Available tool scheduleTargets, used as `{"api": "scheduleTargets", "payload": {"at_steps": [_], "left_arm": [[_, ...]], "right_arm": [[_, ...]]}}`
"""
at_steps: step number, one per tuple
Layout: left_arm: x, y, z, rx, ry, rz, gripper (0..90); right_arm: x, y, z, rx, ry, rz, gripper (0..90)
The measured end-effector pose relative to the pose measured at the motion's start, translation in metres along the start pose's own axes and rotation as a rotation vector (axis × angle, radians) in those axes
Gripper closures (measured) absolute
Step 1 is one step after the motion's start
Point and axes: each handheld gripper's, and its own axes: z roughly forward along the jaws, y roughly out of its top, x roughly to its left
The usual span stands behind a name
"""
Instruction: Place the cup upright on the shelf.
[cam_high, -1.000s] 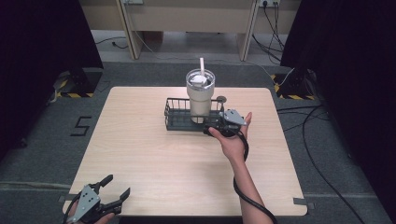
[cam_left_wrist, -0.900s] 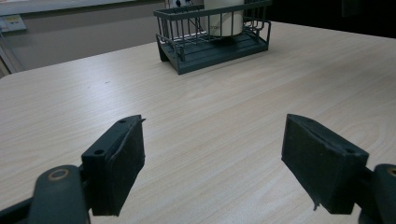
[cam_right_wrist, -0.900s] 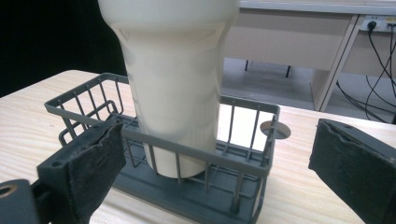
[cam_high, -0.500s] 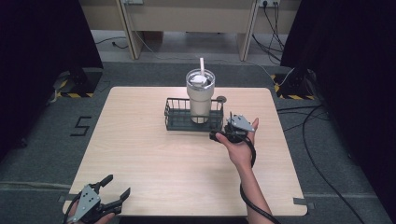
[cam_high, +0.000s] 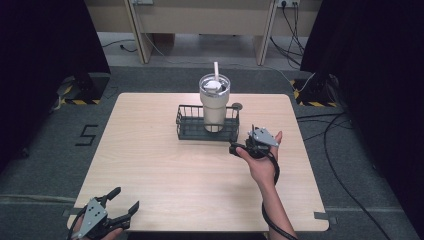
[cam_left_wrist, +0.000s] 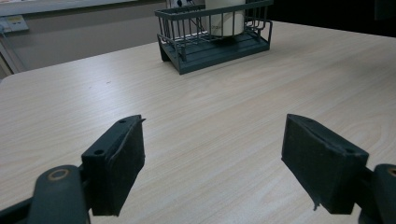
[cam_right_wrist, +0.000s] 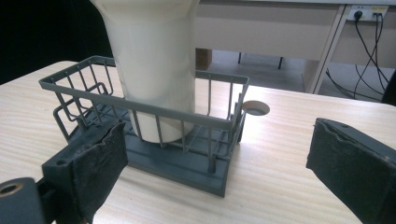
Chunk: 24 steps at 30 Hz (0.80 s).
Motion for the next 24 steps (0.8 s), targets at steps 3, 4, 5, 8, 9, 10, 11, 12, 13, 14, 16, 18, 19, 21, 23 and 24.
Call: {"api": "scheduleTargets", "payload": {"at_steps": [3, 4, 5, 8, 9, 10, 11, 12, 13, 14, 16, 18, 19, 21, 23, 24], "left_arm": [[0.000, 0.000, 0.000, -0.002, 0.003, -0.001, 20.5], [0.000, 0.000, 0.000, -0.002, 0.003, -0.001, 20.5], [0.000, 0.000, 0.000, -0.002, 0.003, -0.001, 20.5], [0.000, 0.000, 0.000, -0.001, 0.003, 0.000, 20.5], [0.000, 0.000, 0.000, -0.001, 0.003, 0.000, 20.5], [0.000, 0.000, 0.000, -0.001, 0.004, 0.000, 20.5], [0.000, 0.000, 0.000, -0.002, 0.005, 0.000, 20.5], [0.000, 0.000, 0.000, -0.002, 0.005, 0.001, 20.5], [0.000, 0.000, -0.001, -0.001, 0.005, 0.001, 20.5], [0.000, 0.000, 0.000, -0.002, 0.006, 0.001, 20.5], [0.000, 0.000, 0.000, -0.001, 0.005, 0.004, 20.5], [-0.001, 0.000, 0.000, 0.000, 0.007, 0.002, 20.5], [-0.001, 0.000, 0.000, 0.000, 0.007, 0.003, 20.5], [-0.001, 0.000, -0.001, 0.000, 0.008, 0.004, 20.5], [-0.001, 0.000, 0.000, 0.000, 0.008, 0.005, 20.5], [-0.001, 0.000, 0.000, 0.001, 0.008, 0.004, 20.5]], "right_arm": [[-0.001, -0.004, -0.005, 0.008, -0.001, -0.001, 5.2], [-0.002, -0.005, -0.006, 0.007, -0.001, -0.002, 5.2], [-0.002, -0.007, -0.008, 0.009, -0.001, -0.001, 5.2], [-0.005, -0.011, -0.015, 0.014, -0.002, -0.001, 5.2], [-0.006, -0.013, -0.017, 0.017, -0.006, -0.002, 5.2], [-0.007, -0.014, -0.019, 0.017, -0.011, -0.004, 5.3], [-0.009, -0.015, -0.021, 0.019, -0.012, 0.001, 5.3], [-0.011, -0.016, -0.024, 0.020, -0.017, 0.000, 5.4], [-0.012, -0.017, -0.026, 0.019, -0.021, 0.002, 5.4], [-0.014, -0.018, -0.029, 0.019, -0.027, 0.004, 5.6], [-0.018, -0.021, -0.035, 0.020, -0.030, 0.005, 5.6], [-0.021, -0.024, -0.041, 0.021, -0.039, 0.007, 5.6], [-0.023, -0.026, -0.044, 0.022, -0.043, 0.007, 5.7], [-0.026, -0.029, -0.050, 0.024, -0.053, 0.014, 5.7], [-0.031, -0.034, -0.056, 0.027, -0.060, 0.019, 5.8], [-0.032, -0.036, -0.058, 0.030, -0.066, 0.021, 5.9]]}}
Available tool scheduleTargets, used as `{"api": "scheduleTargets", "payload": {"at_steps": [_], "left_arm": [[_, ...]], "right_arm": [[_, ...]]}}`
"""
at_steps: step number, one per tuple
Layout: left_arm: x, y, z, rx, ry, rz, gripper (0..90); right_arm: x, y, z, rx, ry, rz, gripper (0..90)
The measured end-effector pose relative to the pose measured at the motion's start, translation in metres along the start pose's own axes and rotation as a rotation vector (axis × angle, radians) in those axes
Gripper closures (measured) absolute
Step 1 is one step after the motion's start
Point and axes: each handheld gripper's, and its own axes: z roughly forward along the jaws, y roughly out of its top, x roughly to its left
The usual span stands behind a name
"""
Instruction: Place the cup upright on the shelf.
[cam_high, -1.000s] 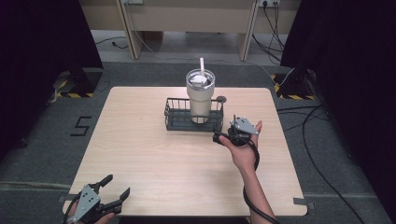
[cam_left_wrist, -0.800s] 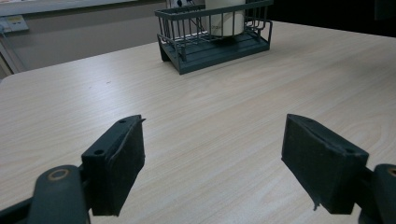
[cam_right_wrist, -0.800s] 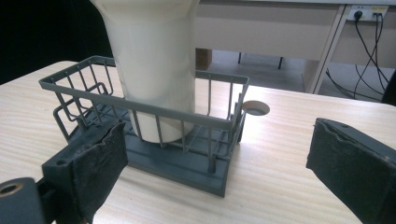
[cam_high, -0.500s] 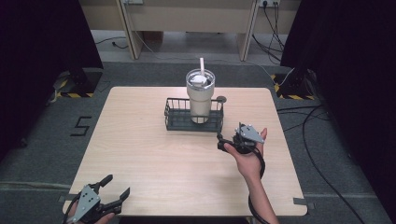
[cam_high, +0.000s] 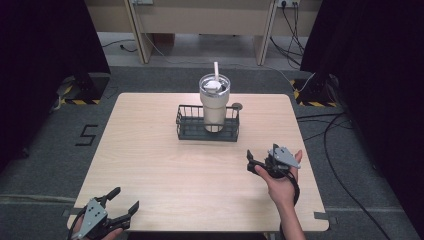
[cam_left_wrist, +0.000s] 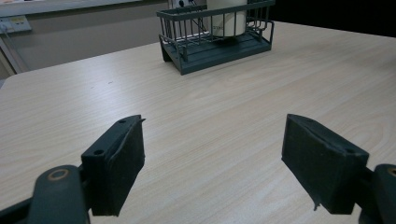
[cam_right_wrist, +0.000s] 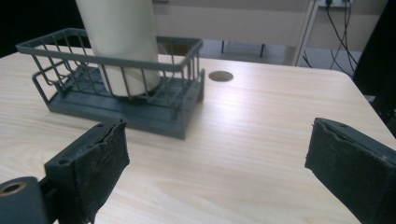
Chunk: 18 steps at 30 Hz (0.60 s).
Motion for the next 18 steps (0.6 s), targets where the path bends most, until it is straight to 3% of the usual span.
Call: {"api": "scheduleTargets", "payload": {"at_steps": [10, 18], "left_arm": [[0.000, 0.000, 0.000, 0.002, 0.001, -0.003, 20.5], [0.000, 0.000, 0.001, 0.002, 0.005, -0.002, 20.5]], "right_arm": [[-0.015, -0.028, -0.025, 0.027, -0.035, 0.023, 6.3], [-0.016, -0.037, -0.033, 0.024, -0.039, 0.034, 6.5]]}}
